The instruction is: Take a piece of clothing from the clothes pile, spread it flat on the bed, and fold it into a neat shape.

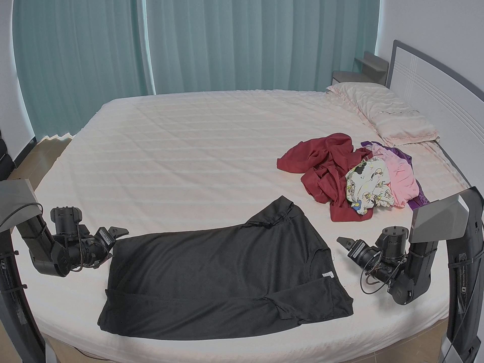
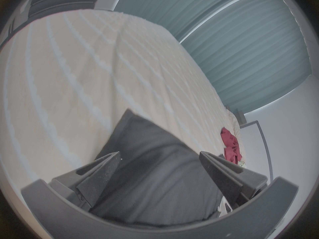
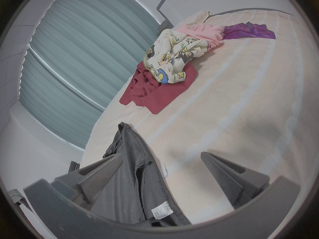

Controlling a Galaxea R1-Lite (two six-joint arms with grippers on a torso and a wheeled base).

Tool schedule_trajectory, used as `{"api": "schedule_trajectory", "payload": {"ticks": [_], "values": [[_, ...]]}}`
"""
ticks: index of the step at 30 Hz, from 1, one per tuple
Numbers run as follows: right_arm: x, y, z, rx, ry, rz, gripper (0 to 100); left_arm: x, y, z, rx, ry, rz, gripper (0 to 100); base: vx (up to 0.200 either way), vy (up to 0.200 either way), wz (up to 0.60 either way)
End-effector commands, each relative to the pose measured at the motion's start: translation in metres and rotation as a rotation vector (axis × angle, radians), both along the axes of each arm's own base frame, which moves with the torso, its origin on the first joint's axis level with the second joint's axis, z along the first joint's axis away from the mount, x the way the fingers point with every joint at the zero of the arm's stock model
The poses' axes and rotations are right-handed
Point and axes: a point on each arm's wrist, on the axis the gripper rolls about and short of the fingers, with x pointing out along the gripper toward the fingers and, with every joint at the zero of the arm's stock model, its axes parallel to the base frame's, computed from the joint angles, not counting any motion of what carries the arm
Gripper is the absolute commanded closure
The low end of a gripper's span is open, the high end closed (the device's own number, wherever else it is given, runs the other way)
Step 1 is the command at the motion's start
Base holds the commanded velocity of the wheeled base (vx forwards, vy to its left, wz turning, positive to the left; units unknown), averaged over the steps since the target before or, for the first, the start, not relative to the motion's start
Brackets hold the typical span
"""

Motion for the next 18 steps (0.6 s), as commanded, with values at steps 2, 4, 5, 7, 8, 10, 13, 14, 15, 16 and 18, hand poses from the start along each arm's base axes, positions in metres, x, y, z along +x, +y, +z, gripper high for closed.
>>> {"api": "schedule_trajectory", "payload": {"ticks": [2, 4, 5, 7, 8, 10, 13, 14, 15, 16, 18], "values": [[-0.001, 0.003, 0.000, 0.001, 0.001, 0.008, 0, 0.021, 0.006, -0.011, 0.095, -0.036, 0.110, 0, 0.000, 0.000, 0.00], [-0.004, 0.002, -0.001, -0.002, 0.012, 0.010, 0, 0.025, 0.003, -0.017, 0.123, -0.036, 0.134, 0, 0.000, 0.000, 0.00], [-0.004, 0.002, -0.001, -0.002, 0.012, 0.010, 0, 0.026, 0.002, -0.019, 0.127, -0.038, 0.138, 0, 0.000, 0.000, 0.00], [-0.006, 0.002, -0.001, -0.002, 0.010, 0.012, 0, 0.028, 0.001, -0.018, 0.132, -0.059, 0.140, 0, 0.000, 0.000, 0.00], [-0.006, 0.002, -0.001, -0.001, 0.009, 0.012, 0, 0.028, 0.001, -0.018, 0.134, -0.067, 0.138, 0, 0.000, 0.000, 0.00], [-0.008, 0.002, -0.001, -0.001, 0.006, 0.012, 0, 0.030, -0.005, -0.017, 0.141, -0.078, 0.120, 0, 0.000, 0.000, 0.00], [-0.011, 0.002, -0.001, -0.001, 0.010, 0.015, 0, 0.030, -0.009, -0.019, 0.168, -0.076, 0.096, 0, 0.000, 0.000, 0.00], [-0.012, 0.001, -0.001, 0.000, 0.007, 0.015, 0, 0.030, -0.009, -0.020, 0.188, -0.078, 0.088, 0, 0.000, 0.000, 0.00], [-0.012, 0.001, -0.001, 0.000, 0.009, 0.016, 0, 0.031, -0.009, -0.019, 0.195, -0.078, 0.085, 0, 0.000, 0.000, 0.00], [-0.014, 0.001, 0.000, 0.001, 0.005, 0.016, 0, 0.031, -0.009, -0.023, 0.239, -0.069, 0.075, 0, 0.000, 0.000, 0.00], [-0.015, 0.001, -0.001, 0.001, 0.008, 0.017, 0, 0.031, -0.009, -0.024, 0.255, -0.066, 0.076, 0, 0.000, 0.000, 0.00]]}}
